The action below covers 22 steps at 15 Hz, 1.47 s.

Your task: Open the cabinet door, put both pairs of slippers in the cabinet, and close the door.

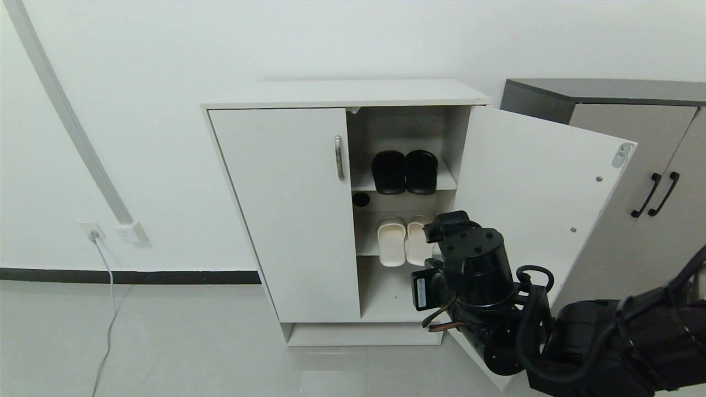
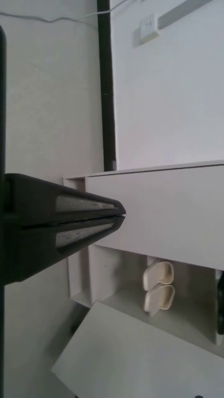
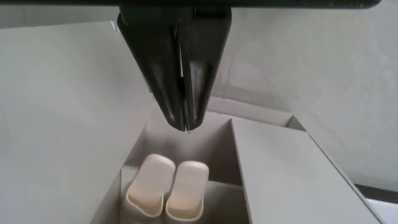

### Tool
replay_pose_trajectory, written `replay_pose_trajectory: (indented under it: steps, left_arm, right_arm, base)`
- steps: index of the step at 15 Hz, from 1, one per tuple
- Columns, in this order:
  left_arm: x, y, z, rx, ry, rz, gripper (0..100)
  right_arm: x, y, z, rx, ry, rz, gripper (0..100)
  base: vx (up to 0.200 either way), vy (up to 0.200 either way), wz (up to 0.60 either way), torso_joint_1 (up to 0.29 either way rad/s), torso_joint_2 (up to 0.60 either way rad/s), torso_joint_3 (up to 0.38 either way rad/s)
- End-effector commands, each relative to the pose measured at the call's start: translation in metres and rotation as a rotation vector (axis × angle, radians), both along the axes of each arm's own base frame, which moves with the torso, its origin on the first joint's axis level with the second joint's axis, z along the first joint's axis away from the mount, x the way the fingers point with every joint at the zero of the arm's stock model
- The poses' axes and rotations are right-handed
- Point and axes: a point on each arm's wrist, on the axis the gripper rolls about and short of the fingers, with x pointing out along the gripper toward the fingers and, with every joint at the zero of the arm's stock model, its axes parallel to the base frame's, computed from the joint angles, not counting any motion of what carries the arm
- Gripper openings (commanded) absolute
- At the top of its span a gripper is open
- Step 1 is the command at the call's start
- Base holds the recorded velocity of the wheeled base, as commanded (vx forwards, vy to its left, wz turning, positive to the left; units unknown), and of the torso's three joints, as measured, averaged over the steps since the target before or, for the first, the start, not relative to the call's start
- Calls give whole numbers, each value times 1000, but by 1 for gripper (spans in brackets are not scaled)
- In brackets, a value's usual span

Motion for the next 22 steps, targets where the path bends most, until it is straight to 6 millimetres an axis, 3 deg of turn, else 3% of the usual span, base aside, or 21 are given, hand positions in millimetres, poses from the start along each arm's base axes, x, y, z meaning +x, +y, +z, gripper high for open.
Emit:
replay_pose_trajectory:
  steps: [1,22]
  left_arm:
    - [0,0,0,0,1,1,0]
    - [0,0,0,1,1,-1,0]
  right_arm:
    - [0,0,0,2,-1,-1,0]
    - [0,-1,1,1,-3,-2,0]
  base:
    - [0,0,0,90,-461,-364]
    - [0,0,0,167,-496,-326]
